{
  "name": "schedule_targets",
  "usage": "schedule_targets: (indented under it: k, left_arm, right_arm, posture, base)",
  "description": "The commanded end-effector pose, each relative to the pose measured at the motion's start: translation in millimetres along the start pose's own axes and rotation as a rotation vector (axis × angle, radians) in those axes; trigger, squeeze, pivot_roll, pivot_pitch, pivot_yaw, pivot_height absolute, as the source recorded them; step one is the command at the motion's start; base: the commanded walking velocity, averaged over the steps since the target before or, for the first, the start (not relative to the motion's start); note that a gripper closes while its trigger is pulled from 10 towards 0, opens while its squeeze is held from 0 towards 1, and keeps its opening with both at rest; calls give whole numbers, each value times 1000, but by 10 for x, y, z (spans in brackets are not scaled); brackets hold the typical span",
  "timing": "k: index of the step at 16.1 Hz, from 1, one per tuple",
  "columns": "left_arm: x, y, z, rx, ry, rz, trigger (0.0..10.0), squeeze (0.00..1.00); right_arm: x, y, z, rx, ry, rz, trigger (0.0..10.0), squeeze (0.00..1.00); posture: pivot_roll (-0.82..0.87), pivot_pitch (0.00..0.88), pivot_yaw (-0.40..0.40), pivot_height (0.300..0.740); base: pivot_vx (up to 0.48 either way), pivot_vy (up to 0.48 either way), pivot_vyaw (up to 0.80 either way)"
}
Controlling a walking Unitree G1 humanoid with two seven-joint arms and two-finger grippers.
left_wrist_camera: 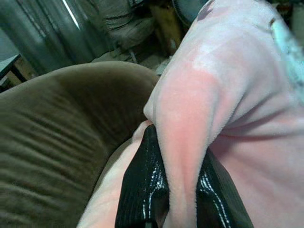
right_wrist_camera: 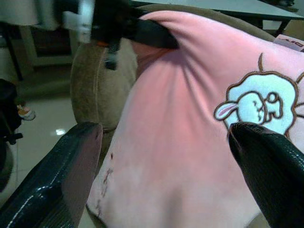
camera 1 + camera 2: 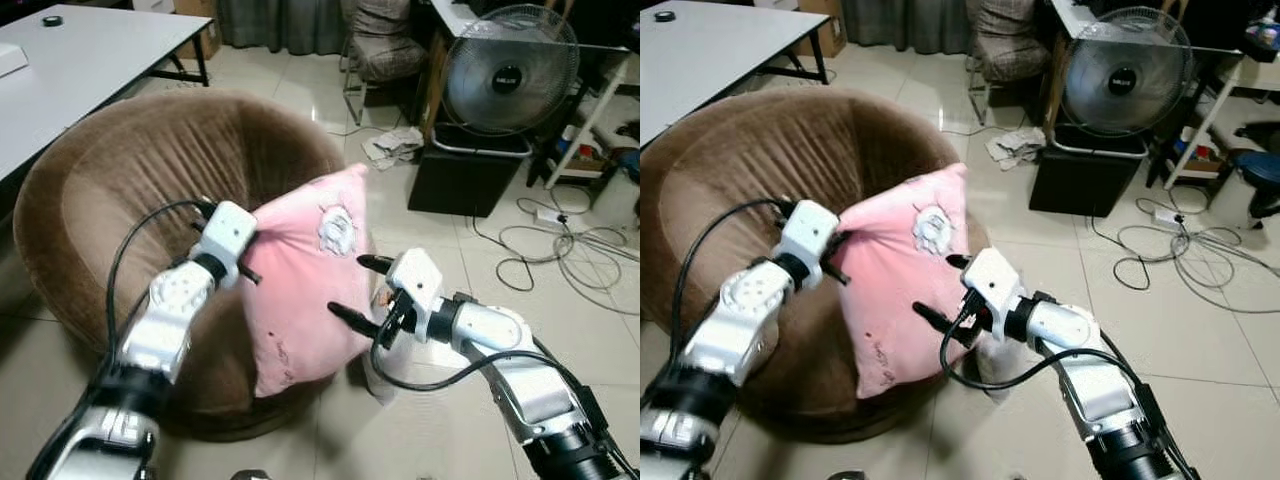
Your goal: Move the pillow to the sofa from floor
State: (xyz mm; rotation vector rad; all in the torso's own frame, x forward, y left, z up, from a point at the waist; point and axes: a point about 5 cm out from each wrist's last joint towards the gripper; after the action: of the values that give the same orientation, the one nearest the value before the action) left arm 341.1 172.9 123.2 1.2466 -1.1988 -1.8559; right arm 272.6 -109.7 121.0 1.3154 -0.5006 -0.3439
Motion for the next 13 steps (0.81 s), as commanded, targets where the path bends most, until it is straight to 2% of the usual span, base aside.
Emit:
schedule_targets:
  k: [1, 4, 7, 10, 12, 13]
  left_arm:
    - [-105, 82, -45, 38, 46, -13, 10000, 0]
    - [-165, 20, -173, 20, 137, -30, 10000, 0]
    - [-211, -59, -272, -58, 232, -31, 10000, 0]
    - [-385, -116, -234, -112, 321, -15, 10000, 0]
    - [-615, -200, -126, -199, 382, -123, 10000, 0]
    - [-683, -233, -86, -232, 401, -164, 10000, 0]
  right_arm:
    - [-15, 35, 5, 1, 19, 13, 10000, 0]
    - [67, 5, -77, -36, -69, 63, 10000, 0]
    - [-74, -32, -176, -50, 25, -4, 10000, 0]
    - [-153, -23, -207, -60, 62, 1, 10000, 0]
    - [-199, -27, -238, -74, 101, -27, 10000, 0]
    - [-209, -54, -238, -93, 115, -23, 10000, 0]
  posture:
    - [82, 0, -15, 740]
    - [50, 0, -10, 740]
    - [12, 0, -16, 740]
    - [-23, 20, -18, 740]
    - [-43, 48, -24, 740]
    - [-37, 55, -29, 740]
  base:
    - [0, 0, 0]
    - [0, 0, 0]
    - [0, 0, 0]
    - [0, 0, 0]
    - [0, 0, 0]
    - [0, 0, 0]
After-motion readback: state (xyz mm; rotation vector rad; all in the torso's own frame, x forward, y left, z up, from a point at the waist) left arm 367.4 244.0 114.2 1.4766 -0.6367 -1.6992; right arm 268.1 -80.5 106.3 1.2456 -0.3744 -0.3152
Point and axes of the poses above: a point about 5 cm out from each wrist's last joint towards the gripper, its own z axis pointing back from the gripper into the wrist, its own y axis along the axis of the wrist's last joint, x = y × z, and after that the axes turned 1 degree about -z, right-handed
